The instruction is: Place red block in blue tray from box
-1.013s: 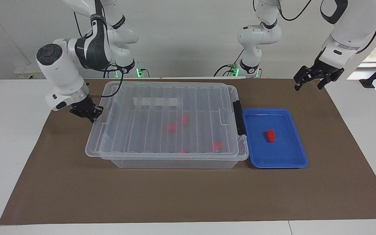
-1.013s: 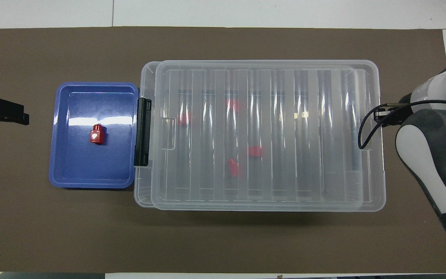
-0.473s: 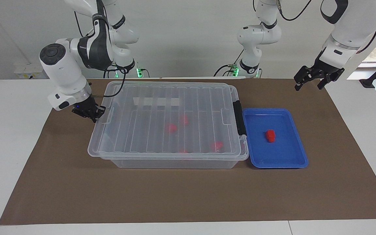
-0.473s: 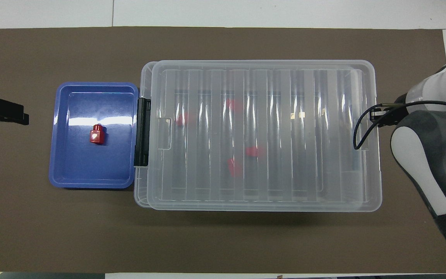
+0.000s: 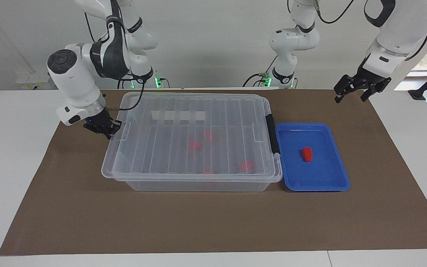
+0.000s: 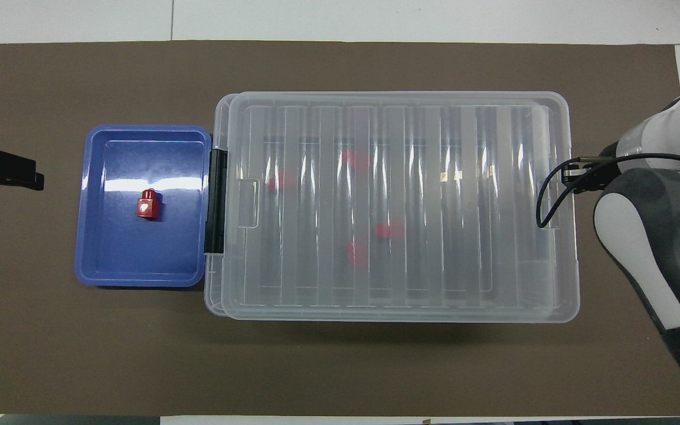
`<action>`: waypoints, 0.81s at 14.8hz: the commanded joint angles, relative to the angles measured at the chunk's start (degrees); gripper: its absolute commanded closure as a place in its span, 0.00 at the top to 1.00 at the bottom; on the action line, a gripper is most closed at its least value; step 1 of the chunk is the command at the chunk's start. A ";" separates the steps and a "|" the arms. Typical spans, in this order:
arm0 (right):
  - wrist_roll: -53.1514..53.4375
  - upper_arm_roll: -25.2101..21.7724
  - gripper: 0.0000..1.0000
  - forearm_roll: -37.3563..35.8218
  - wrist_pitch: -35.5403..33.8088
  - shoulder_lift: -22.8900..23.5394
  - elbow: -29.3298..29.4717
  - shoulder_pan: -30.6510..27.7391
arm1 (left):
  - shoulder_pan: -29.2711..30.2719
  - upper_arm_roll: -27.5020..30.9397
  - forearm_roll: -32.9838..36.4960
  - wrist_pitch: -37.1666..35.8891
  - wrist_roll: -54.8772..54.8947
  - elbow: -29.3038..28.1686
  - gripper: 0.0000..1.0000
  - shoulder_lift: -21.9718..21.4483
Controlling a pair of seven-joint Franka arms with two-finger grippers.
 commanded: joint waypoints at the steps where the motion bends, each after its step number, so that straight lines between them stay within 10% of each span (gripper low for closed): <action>1: 0.10 0.11 0.03 0.44 -7.61 -0.21 5.84 -0.52 | 0.50 -0.10 -0.16 -0.53 0.11 -0.77 1.00 -1.07; 2: 0.01 0.02 0.33 0.27 -9.81 -0.73 7.07 -0.69 | 0.50 -0.10 -0.16 -0.53 0.11 -0.69 1.00 -1.07; 3: -0.08 -0.06 0.92 0.09 -11.31 -1.87 7.43 -0.87 | 0.42 -0.19 -0.16 -0.53 0.11 -0.69 1.00 -1.07; 12: 0.01 -0.42 1.00 -0.26 -27.23 -4.78 18.68 -1.84 | 0.42 -0.19 -0.16 -0.53 0.11 -0.69 1.00 -1.07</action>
